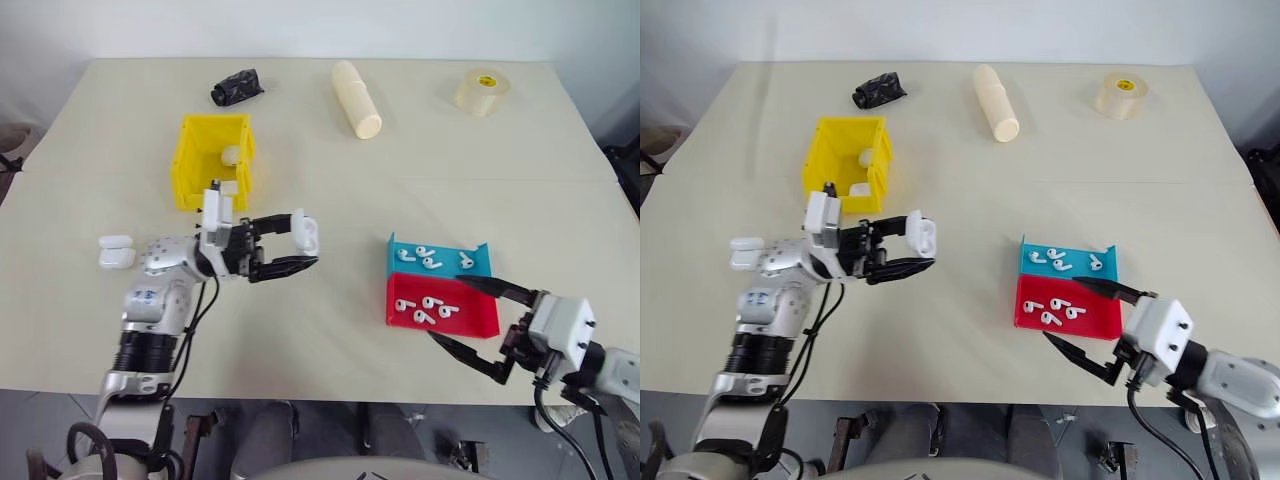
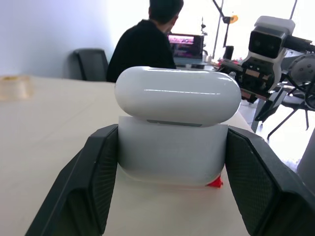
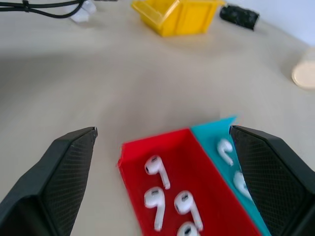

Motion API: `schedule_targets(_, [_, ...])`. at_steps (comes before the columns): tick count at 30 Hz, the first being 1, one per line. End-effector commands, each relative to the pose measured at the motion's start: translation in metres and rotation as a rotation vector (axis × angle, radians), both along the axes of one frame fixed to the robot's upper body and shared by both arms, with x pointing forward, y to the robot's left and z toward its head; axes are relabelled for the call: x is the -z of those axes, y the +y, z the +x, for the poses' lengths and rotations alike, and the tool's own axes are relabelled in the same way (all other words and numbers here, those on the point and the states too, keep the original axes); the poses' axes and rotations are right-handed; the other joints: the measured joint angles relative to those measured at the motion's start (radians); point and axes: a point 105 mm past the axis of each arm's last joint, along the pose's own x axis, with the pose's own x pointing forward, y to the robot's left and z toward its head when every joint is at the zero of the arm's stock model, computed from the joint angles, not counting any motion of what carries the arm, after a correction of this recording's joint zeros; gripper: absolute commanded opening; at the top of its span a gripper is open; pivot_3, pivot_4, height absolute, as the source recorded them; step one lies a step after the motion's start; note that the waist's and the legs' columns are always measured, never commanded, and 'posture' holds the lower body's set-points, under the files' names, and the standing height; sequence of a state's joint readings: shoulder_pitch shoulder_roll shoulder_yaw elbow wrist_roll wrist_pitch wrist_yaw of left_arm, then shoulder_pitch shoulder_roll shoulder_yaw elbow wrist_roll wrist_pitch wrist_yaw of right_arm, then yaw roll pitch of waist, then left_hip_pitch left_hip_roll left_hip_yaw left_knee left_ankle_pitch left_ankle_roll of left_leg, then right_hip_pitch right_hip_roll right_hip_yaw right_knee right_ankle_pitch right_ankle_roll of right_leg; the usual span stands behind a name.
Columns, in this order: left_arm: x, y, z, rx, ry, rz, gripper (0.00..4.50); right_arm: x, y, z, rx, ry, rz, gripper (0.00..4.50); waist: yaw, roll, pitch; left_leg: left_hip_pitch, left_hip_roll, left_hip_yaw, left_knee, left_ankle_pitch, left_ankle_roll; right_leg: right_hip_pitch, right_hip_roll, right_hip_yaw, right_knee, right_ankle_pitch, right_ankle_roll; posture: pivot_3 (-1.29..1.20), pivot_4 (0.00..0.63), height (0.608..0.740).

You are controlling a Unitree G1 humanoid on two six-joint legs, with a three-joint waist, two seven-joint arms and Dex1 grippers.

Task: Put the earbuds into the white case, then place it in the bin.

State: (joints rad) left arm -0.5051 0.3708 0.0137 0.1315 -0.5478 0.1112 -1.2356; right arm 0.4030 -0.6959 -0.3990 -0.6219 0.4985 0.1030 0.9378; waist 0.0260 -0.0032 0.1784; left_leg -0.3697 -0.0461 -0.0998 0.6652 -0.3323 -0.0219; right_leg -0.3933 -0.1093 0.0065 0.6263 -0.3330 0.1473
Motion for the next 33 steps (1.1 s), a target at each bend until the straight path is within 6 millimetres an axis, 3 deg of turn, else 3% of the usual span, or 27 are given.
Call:
schedule_targets(1, [-0.007, -0.024, -0.013, 0.097, -0.128, 0.011, 2.83, -0.01, -0.016, -0.009, 0.054, -0.045, -0.041, 4.5, 0.0, 0.0, 0.0, 0.0, 0.0, 0.0, 0.0, 0.0, 0.0, 0.001, 0.0, 0.0, 0.0, 0.0, 0.0, 0.0, 0.15, 0.74])
schedule_targets(4, [-0.01, -0.041, -0.02, 0.153, -0.162, 0.017, 2.83, -0.007, -0.029, -0.014, 0.117, -0.039, -0.065, 4.5, 0.0, 0.0, 0.0, 0.0, -0.003, 0.0, 0.0, 0.0, 0.001, 0.001, -0.001, 0.0, -0.001, 0.0, 0.001, 0.0, 0.15, 0.74])
schedule_targets(7, [-0.016, -0.048, -0.025, 0.2, -0.201, 0.0, 2.83, -0.008, -0.028, -0.019, 0.139, -0.041, -0.073, 4.5, -0.002, 0.0, 0.0, 0.0, -0.004, 0.0, 0.0, 0.0, 0.002, 0.001, -0.001, 0.0, 0.0, 0.0, 0.001, 0.0, 0.15, 0.74])
schedule_targets(13, [-0.017, -0.046, -0.023, 0.198, -0.165, -0.003, 2.83, -0.008, -0.024, -0.026, 0.119, 0.009, -0.071, 4.5, -0.003, 0.0, 0.0, 0.001, -0.003, 0.0, 0.0, 0.001, 0.001, 0.001, 0.0, 0.001, 0.001, 0.0, 0.001, 0.0, 0.15, 0.74])
schedule_targets(20, [-0.021, -0.046, -0.022, 0.153, -0.123, -0.032, 2.83, 0.001, -0.047, -0.014, 0.144, 0.158, -0.228, 4.5, -0.001, 0.0, 0.0, 0.001, -0.006, 0.0, 0.0, 0.001, 0.003, 0.001, -0.003, 0.001, 0.0, 0.001, 0.002, 0.0, 0.15, 0.74])
schedule_targets(33, [-0.025, -0.053, -0.031, 0.177, -0.077, -0.16, 2.83, -0.019, -0.013, 0.015, 0.074, 0.353, -0.341, 4.5, 0.0, -0.001, 0.001, 0.0, -0.004, -0.001, 0.001, 0.002, 0.003, 0.001, -0.004, 0.0, -0.001, 0.001, 0.003, 0.0, 0.15, 0.74])
